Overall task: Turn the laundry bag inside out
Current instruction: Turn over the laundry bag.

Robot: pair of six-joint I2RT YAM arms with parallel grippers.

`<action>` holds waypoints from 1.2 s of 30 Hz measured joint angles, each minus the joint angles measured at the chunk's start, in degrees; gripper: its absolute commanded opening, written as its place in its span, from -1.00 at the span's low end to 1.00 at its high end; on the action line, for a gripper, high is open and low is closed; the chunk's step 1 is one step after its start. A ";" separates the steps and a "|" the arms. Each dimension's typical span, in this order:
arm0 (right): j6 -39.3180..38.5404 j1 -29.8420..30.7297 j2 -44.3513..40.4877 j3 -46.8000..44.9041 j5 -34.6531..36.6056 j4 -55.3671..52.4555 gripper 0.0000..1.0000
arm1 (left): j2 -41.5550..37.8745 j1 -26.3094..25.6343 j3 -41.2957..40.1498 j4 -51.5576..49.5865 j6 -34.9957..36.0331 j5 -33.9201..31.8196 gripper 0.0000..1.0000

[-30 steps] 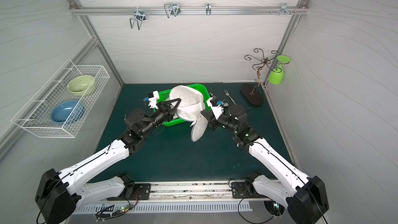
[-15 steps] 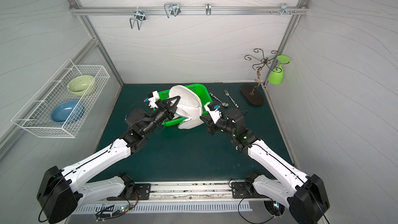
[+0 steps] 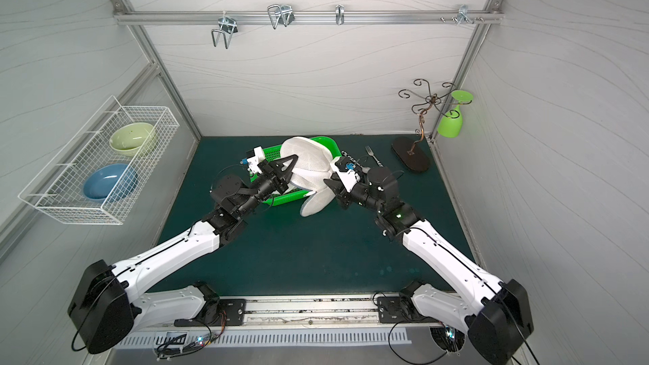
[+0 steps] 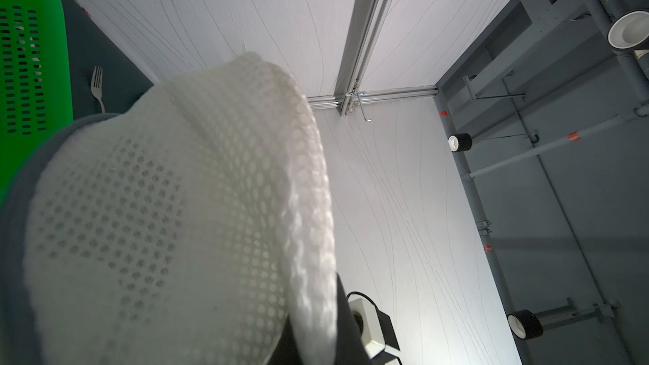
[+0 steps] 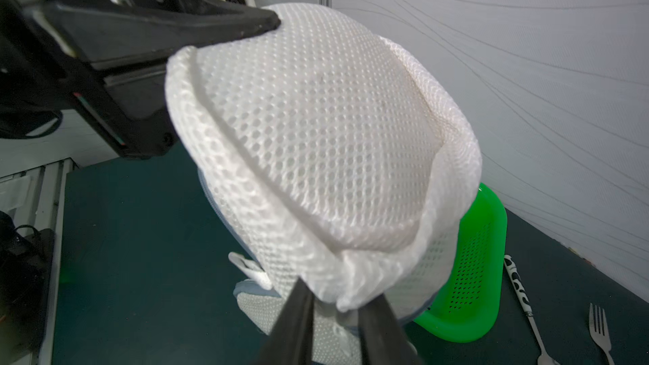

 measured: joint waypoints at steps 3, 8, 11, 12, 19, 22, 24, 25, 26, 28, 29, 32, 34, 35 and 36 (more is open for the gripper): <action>1.18 -0.02 1.05 -0.13 -0.59 0.74 -1.00 | 0.20 0.00 0.00 0.26 -0.26 -0.02 -1.00; 5.09 1.90 3.37 -0.79 -1.53 5.66 -1.00 | 0.22 0.00 -0.02 3.39 -2.14 -1.60 -1.00; 8.02 3.15 6.45 -0.90 -1.68 8.81 -1.00 | 0.24 0.00 -0.72 5.86 -4.44 -3.48 -1.00; 8.90 3.39 7.17 -0.90 -1.62 9.40 -1.00 | 0.24 0.00 -1.25 6.38 -5.20 -4.17 -1.00; 11.39 0.90 3.65 -1.73 0.39 6.05 0.23 | -1.14 0.35 -3.82 4.52 -7.19 -7.63 -1.00; 9.81 -2.16 -4.07 -3.89 1.05 1.27 0.34 | -3.96 1.33 -3.74 -0.85 -5.29 -7.34 -1.00; 5.84 -4.02 -9.94 -4.61 1.40 -2.67 0.34 | -5.77 2.08 -2.89 -6.01 -2.64 -6.27 -1.00; 3.45 -4.52 -12.07 -4.57 1.44 -4.15 0.34 | -6.19 2.29 -2.25 -8.00 -1.36 -5.64 -1.00; 0.44 -4.81 -13.92 -4.20 1.46 -5.97 0.34 | -6.45 2.56 -1.14 -10.64 0.55 -4.46 -1.00; -4.94 -4.90 -15.32 -2.73 1.42 -9.07 0.34 | -6.45 2.89 0.79 -14.43 3.54 -2.36 -1.00; -8.50 -4.94 -15.23 -1.29 1.31 -10.60 0.33 | -6.38 2.93 1.68 -16.04 4.94 -1.01 -1.00; -16.04 -4.92 -12.83 2.97 -0.70 -13.18 0.31 | -5.97 2.91 2.67 -17.14 6.99 2.62 -1.00; -20.17 -4.35 -10.56 5.31 -2.71 -14.19 0.31 | -5.49 2.89 2.67 -16.96 7.23 4.20 -1.00; -22.29 -3.58 -9.40 6.29 -3.67 -14.75 0.32 | -5.25 2.89 2.67 -16.94 7.23 4.85 -1.00; -24.17 -2.38 -8.33 6.99 -4.52 -15.06 0.32 | -5.07 2.89 2.67 -16.94 7.23 5.46 -1.00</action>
